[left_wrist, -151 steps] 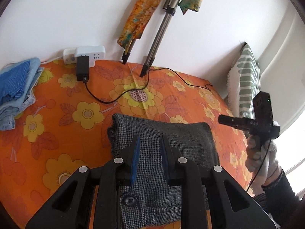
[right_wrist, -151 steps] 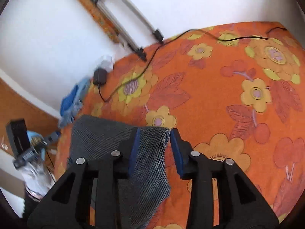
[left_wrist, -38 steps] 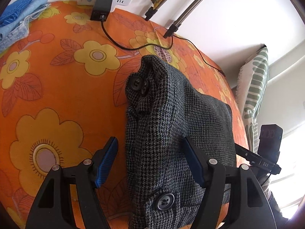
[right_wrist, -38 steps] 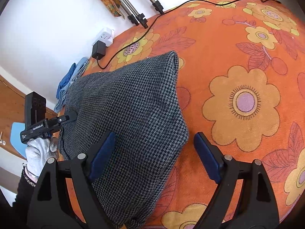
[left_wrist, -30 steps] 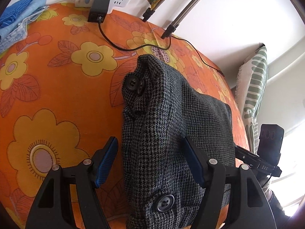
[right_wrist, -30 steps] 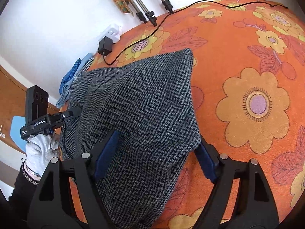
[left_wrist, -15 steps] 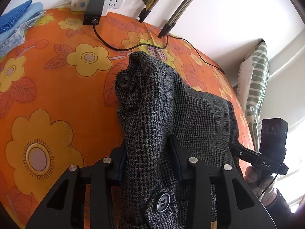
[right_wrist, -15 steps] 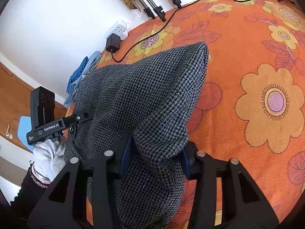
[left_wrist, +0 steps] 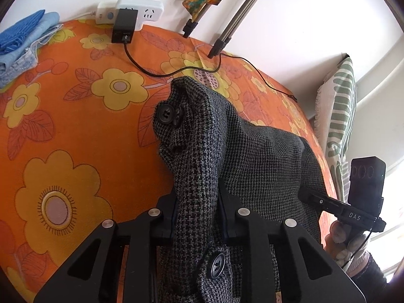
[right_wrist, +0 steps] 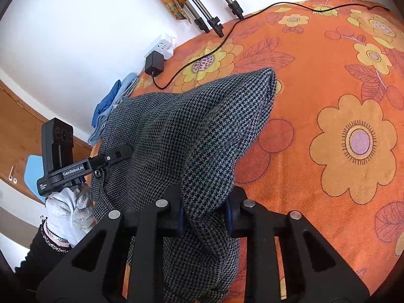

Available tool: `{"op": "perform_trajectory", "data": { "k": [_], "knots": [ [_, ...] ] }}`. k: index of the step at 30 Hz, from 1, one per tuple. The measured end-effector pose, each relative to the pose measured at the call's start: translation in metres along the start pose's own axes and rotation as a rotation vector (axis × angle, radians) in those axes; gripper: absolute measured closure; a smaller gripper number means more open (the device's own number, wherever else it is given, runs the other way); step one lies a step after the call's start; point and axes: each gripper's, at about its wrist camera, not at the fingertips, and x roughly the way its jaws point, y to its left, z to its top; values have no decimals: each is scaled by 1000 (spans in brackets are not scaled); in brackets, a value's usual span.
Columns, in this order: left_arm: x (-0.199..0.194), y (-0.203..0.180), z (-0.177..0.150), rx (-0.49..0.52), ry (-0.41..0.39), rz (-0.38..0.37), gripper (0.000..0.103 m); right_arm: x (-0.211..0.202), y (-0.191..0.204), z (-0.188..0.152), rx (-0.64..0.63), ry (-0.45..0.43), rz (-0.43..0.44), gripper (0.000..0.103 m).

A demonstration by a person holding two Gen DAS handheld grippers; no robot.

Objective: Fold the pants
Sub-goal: 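Lift the folded shorts with both tools and carry them toward the jeans stack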

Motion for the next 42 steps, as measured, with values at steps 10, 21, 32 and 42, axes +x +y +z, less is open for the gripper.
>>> {"op": "perform_trajectory", "data": {
  "k": [10,21,32,42],
  "knots": [
    [-24,-17,3,43,-61,10,84,-19,15,6,-41,-52,0,83],
    [-51,-34,6,98,-148,37,84,-37,38,11,-113,-119,-18,85],
    [-74,-55,-1,163,-205,74,84,-63,75,14,-211,-193,2,87],
    [-42,-8,7,30,-116,88,85,-10,34,17,-75,-63,-45,86]
  ]
}}
